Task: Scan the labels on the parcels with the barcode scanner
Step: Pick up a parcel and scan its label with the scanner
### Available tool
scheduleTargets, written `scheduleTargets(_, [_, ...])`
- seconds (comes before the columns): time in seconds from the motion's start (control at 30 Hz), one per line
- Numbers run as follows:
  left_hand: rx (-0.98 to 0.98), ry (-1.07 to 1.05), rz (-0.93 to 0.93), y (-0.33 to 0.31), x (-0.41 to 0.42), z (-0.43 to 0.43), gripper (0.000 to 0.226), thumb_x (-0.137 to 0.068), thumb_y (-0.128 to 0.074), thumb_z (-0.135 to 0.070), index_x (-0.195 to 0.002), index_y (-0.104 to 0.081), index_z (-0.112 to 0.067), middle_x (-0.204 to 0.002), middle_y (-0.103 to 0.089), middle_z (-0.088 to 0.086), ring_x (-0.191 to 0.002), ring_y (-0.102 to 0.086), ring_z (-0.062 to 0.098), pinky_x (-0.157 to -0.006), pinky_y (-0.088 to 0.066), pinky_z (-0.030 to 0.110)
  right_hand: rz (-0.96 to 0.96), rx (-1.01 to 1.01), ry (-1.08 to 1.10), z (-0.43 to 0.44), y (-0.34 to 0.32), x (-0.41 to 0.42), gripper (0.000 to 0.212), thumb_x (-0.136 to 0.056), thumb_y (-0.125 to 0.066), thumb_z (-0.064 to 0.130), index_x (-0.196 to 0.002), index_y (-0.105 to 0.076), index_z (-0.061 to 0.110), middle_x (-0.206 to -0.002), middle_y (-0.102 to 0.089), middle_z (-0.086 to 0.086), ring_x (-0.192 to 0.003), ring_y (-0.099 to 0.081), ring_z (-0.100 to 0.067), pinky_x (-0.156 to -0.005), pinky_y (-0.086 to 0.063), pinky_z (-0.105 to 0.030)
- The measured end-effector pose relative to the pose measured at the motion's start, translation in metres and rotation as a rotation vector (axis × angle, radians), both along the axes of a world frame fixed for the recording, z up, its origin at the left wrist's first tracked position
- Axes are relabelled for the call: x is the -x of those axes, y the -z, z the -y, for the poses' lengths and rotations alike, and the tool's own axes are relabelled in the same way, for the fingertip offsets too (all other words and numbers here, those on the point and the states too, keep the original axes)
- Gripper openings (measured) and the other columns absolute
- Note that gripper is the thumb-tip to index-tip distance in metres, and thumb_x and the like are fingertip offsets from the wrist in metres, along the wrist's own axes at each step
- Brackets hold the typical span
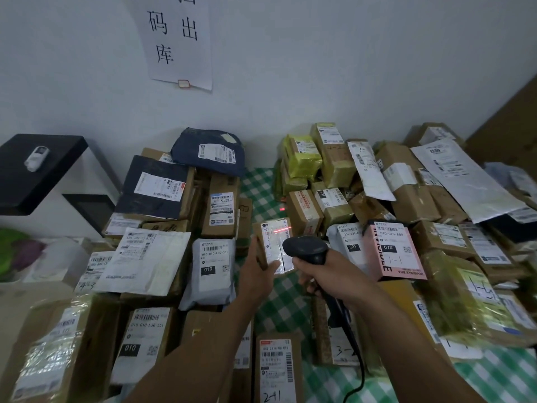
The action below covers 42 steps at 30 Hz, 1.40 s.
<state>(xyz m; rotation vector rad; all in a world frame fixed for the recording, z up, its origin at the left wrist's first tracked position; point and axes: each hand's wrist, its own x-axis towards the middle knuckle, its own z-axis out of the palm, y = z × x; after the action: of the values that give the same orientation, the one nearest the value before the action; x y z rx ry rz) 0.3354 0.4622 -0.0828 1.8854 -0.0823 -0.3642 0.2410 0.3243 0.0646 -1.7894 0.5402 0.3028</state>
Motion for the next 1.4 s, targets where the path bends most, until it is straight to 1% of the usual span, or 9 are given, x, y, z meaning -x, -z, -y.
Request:
scheduleTargets(0.2, [0.005,0.029,-0.006,0.001,0.001,-0.002,0.083,-0.095,-0.069,-0.011,-0.162,-0.023,-0.029,-0.146,-0.058,-0.005,-0.131,-0.057,0.013,-0.092,-0.047,0.016,-0.013,-0.011,0.006,0.003,0.002,-0.003,0.016,-0.099,-0.067,0.036,-0.109,-0.069,0.025,-0.079,-0.077,-0.002,-0.062,-0.066,-0.008,-0.06,-0.051,-0.024])
scheduleTargets(0.37, [-0.056,0.105,0.0,0.009,0.001,-0.01,0.075,-0.098,-0.063,-0.016,-0.159,-0.024,-0.039,-0.15,-0.054,-0.012,-0.134,-0.054,0.009,-0.104,-0.049,0.03,-0.032,-0.069,0.037,0.011,0.013,-0.005,0.019,-0.098,-0.067,0.038,-0.116,-0.067,0.031,-0.093,-0.079,0.004,-0.067,-0.07,-0.011,-0.062,-0.052,-0.025])
scheduleTargets(0.73, [-0.656,0.338,-0.123,0.028,-0.044,0.002,0.078,-0.102,-0.052,-0.028,-0.161,-0.001,-0.022,-0.132,-0.064,0.015,-0.111,-0.066,0.031,-0.1,-0.052,0.047,-0.089,-0.096,0.045,0.034,0.042,-0.02,0.022,-0.098,-0.067,0.038,-0.119,-0.067,0.034,-0.095,-0.079,0.004,-0.07,-0.073,-0.013,-0.065,-0.052,-0.028])
scheduleTargets(0.83, [-0.762,0.417,-0.163,0.025,-0.047,0.008,0.085,-0.102,-0.053,-0.027,-0.162,0.007,-0.018,-0.146,-0.051,0.021,-0.128,-0.056,0.037,-0.107,-0.044,0.044,-0.096,-0.102,0.052,0.039,0.048,-0.025,0.024,-0.098,-0.068,0.039,-0.121,-0.067,0.033,-0.096,-0.079,0.003,-0.07,-0.073,-0.013,-0.063,-0.051,-0.027])
scheduleTargets(1.0, [-0.884,0.437,-0.133,0.038,-0.043,0.02,0.101,-0.097,-0.062,-0.03,-0.16,0.018,-0.033,-0.164,0.007,0.033,-0.152,-0.009,0.051,-0.12,-0.025,0.06,-0.108,-0.137,0.074,0.045,0.055,-0.028,0.022,-0.098,-0.068,0.036,-0.12,-0.067,0.03,-0.096,-0.079,0.001,-0.068,-0.07,-0.014,-0.06,-0.051,-0.025])
scheduleTargets(1.1, [-0.847,0.517,0.041,0.045,-0.044,0.031,0.097,-0.096,-0.057,-0.01,-0.161,0.009,-0.037,-0.166,0.03,0.01,-0.152,0.023,0.044,-0.12,-0.021,0.066,-0.123,-0.146,0.08,0.048,0.059,-0.027,0.022,-0.099,-0.068,0.034,-0.12,-0.067,0.028,-0.096,-0.079,0.002,-0.07,-0.071,-0.014,-0.062,-0.052,-0.025])
scheduleTargets(1.17, [-0.809,0.552,0.108,0.051,-0.049,0.033,0.09,-0.094,-0.059,-0.011,-0.161,-0.005,-0.038,-0.167,0.026,-0.003,-0.154,0.019,0.036,-0.117,-0.027,0.061,-0.133,-0.148,0.084,0.049,0.062,-0.027,0.021,-0.099,-0.068,0.033,-0.119,-0.067,0.028,-0.094,-0.079,0.003,-0.069,-0.071,-0.014,-0.064,-0.053,-0.026])
scheduleTargets(1.3, [-0.945,0.535,-0.018,0.059,-0.053,0.031,0.102,-0.088,-0.07,-0.044,-0.161,-0.001,-0.025,-0.166,0.019,0.012,-0.152,-0.007,0.039,-0.119,-0.026,0.057,-0.138,-0.143,0.08,0.05,0.067,-0.029,0.019,-0.099,-0.067,0.033,-0.118,-0.067,0.03,-0.094,-0.079,0.003,-0.069,-0.071,-0.014,-0.065,-0.054,-0.027])
scheduleTargets(1.4, [-0.95,0.545,-0.04,0.064,-0.049,0.027,0.108,-0.09,-0.067,-0.047,-0.161,0.006,-0.009,-0.167,0.018,0.018,-0.155,0.005,0.039,-0.122,-0.022,0.055,-0.147,-0.144,0.064,0.048,0.071,-0.033,0.016,-0.099,-0.067,0.034,-0.115,-0.066,0.032,-0.096,-0.078,0.003,-0.069,-0.071,-0.013,-0.067,-0.055,-0.028])
